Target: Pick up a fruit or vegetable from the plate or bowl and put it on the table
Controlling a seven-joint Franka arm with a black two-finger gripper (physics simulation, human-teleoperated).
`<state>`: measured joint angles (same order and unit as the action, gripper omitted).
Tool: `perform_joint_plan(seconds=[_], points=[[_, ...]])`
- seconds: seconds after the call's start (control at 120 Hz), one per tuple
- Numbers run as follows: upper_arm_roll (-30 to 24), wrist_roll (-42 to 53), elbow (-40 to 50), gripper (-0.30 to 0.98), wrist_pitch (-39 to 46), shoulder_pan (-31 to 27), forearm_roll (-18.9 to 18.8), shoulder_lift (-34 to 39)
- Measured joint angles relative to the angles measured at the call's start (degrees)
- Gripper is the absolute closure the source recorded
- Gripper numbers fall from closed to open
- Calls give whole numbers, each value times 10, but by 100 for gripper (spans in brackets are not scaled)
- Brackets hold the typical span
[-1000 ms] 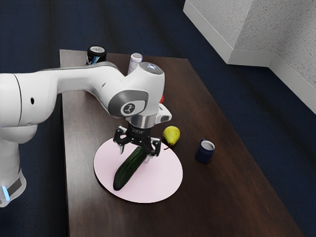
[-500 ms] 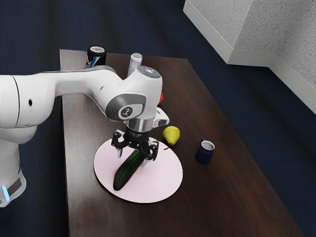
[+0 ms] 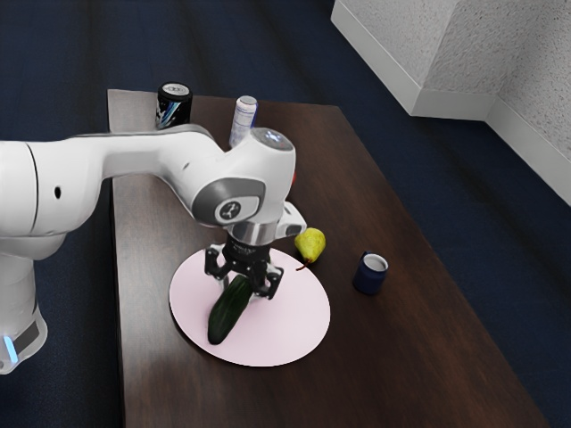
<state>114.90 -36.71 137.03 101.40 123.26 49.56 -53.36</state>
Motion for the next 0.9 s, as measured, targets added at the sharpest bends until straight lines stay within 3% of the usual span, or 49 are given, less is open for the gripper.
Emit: perform_joint_plan(seconds=[0.375,0.517,0.675,0.9], points=[[10,13,-29,47,-5,-12,-8,0],[5,16,-133,47,-31,-87,-24,9],[-84,20,-298,48,-67,-229,-31,39],[-248,22,-448,48,-95,-351,-25,47]])
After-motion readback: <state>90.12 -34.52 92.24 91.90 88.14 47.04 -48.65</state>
